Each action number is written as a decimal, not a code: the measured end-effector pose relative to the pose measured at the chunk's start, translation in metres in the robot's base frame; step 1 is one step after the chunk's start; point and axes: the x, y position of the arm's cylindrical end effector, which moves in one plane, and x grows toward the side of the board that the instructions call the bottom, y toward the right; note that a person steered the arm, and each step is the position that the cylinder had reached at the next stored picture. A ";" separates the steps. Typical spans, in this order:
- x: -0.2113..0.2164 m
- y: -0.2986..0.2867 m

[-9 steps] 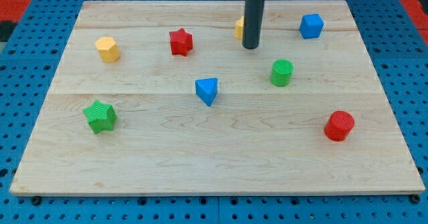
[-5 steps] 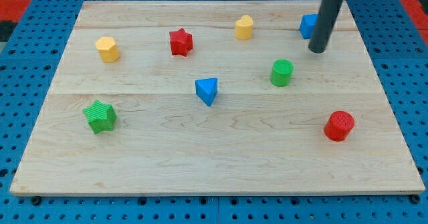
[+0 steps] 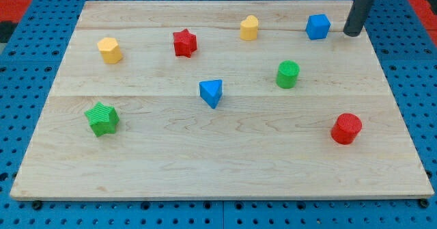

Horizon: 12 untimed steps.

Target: Move the blue cube to the top right of the green circle

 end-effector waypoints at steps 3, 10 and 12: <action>-0.001 -0.019; -0.005 -0.028; -0.011 -0.028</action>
